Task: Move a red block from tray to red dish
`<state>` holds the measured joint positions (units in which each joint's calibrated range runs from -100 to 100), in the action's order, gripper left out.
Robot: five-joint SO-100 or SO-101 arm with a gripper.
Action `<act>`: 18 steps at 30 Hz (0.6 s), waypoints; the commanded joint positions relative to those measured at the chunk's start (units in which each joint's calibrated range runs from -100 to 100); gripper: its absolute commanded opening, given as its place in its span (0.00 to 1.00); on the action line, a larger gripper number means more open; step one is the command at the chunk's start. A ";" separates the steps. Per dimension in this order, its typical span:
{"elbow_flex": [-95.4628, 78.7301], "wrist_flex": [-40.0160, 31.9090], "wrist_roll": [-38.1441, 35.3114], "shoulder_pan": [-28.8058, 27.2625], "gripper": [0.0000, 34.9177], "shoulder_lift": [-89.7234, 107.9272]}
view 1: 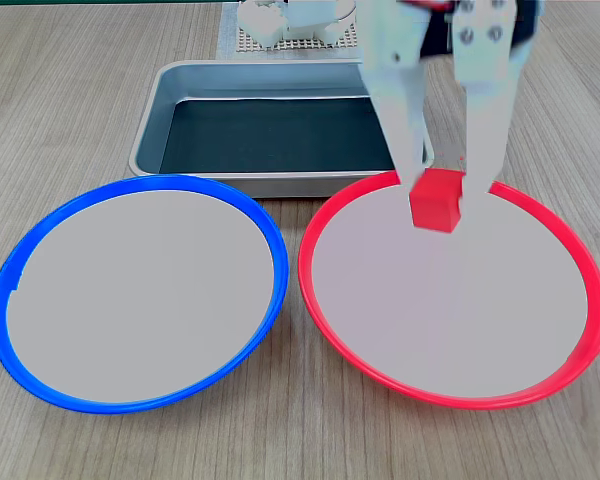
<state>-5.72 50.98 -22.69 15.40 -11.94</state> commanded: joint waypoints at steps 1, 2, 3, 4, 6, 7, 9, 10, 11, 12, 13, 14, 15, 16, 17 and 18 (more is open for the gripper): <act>1.30 -8.68 -1.22 -0.95 0.15 -4.48; 0.76 -10.41 -1.61 -1.05 0.24 -5.17; 0.03 -12.31 -1.90 -1.23 0.33 -5.76; -0.70 -13.88 -2.20 -1.23 0.43 -5.93; -2.34 -17.01 -2.34 -1.33 0.53 -5.76; -3.16 -18.25 -2.34 -1.42 0.54 -5.25; -5.07 -20.40 -2.15 -1.52 0.54 -3.54; -6.62 -21.72 -1.95 -1.52 0.51 -2.18; -9.08 -24.44 -1.07 -1.80 0.38 0.12; -12.08 -27.99 0.59 -2.17 0.19 3.02; -15.72 -31.95 2.49 -2.74 0.04 6.43; -20.00 -36.08 5.13 -3.49 0.01 10.70; -23.73 -39.05 7.62 -4.34 0.01 14.37; -28.83 -42.68 10.94 -5.56 0.01 19.31; -32.74 -44.33 13.48 -6.60 0.00 22.98; -36.93 -44.83 16.56 -7.82 0.00 27.33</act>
<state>-29.13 13.62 -15.95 11.06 -1.53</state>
